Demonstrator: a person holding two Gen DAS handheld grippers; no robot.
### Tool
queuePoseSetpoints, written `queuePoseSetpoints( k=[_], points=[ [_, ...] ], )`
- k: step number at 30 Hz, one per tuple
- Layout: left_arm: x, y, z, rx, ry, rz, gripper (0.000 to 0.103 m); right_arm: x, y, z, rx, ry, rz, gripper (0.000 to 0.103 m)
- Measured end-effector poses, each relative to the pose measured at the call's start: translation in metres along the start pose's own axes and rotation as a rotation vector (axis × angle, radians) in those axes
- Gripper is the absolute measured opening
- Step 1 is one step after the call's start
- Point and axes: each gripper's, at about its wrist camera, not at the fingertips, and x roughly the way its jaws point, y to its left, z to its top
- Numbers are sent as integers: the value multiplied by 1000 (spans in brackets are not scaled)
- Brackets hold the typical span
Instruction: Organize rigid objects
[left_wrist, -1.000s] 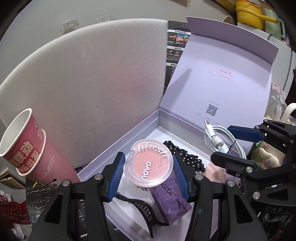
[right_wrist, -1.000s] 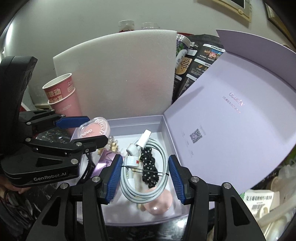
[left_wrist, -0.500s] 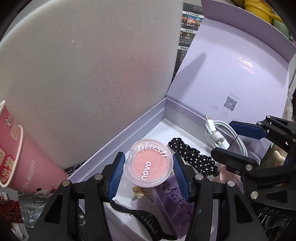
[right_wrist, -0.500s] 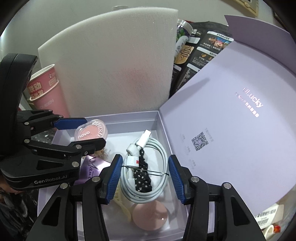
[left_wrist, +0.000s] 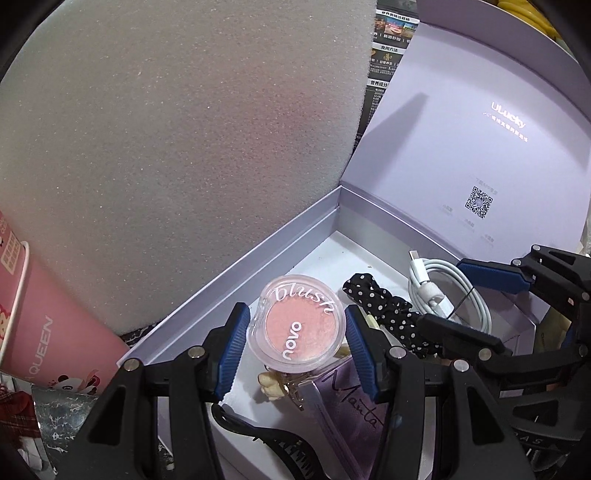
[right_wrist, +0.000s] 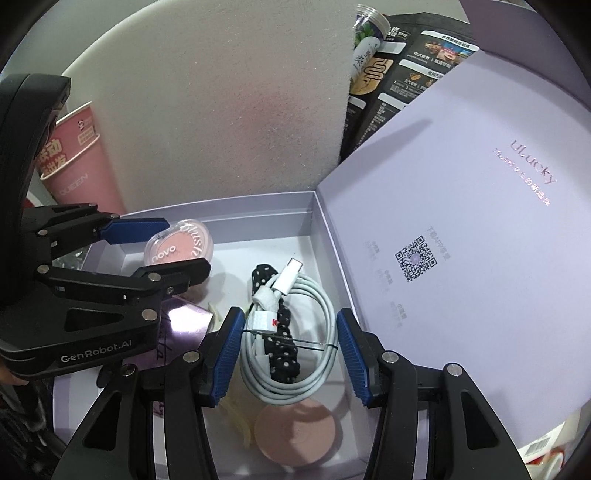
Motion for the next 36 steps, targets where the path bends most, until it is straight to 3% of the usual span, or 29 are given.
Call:
queuePoseSetpoints(
  k=[5,9,15,24,36],
  points=[
    [10,7,2,-58,78,-4,57,0,-2,3,16,-1,4,60],
    [6,10,1,-72,71,32,71,-7,0,3,8,-24,-21,66],
    [-9,10,0,-62,47,70,77,-17,0,1,9,-39,-33,70],
    [-35,11,-3,-71,20,99,78,-38,-1,2,16,-62,-81,85],
    [-94,7,0,-74,-56,135,78,-74,-2,7,26,-113,-108,90]
  ],
)
